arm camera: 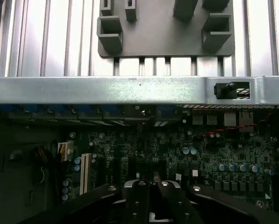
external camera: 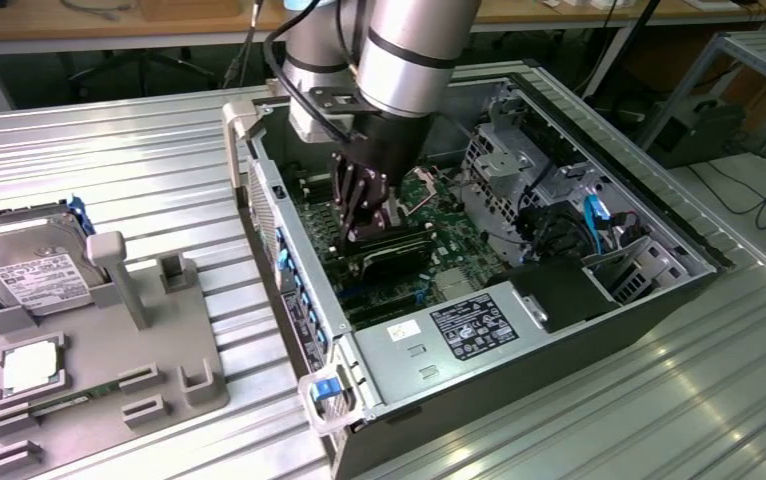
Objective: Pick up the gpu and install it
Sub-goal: 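Press down on the gpu until it lock into place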
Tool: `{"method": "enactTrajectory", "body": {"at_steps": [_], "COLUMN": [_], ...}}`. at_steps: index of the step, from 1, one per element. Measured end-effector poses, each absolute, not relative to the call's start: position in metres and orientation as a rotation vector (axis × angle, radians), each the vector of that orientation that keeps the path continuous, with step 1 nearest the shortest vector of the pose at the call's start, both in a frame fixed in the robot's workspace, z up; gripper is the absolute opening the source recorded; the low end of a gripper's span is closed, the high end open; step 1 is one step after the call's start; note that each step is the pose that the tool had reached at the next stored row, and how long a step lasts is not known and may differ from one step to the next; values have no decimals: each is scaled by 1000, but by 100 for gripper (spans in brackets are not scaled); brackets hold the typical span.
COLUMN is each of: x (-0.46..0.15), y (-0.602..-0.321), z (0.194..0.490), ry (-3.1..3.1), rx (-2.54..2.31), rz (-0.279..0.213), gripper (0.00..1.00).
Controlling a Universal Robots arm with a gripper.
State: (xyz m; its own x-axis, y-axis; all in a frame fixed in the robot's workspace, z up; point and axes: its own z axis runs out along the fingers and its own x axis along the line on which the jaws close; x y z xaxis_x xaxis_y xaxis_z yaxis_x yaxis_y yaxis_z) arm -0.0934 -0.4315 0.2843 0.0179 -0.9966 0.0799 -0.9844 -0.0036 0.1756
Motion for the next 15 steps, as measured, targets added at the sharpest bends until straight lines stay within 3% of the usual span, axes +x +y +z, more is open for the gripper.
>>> {"method": "enactTrajectory", "body": {"at_steps": [5, 15], "x": [-96, -109], "y": [-432, -432], "z": [284, 281], "ry": [-2113, -2118], "rx": [2133, 2139], "rz": [-32, -20], "gripper": [11, 11]}}
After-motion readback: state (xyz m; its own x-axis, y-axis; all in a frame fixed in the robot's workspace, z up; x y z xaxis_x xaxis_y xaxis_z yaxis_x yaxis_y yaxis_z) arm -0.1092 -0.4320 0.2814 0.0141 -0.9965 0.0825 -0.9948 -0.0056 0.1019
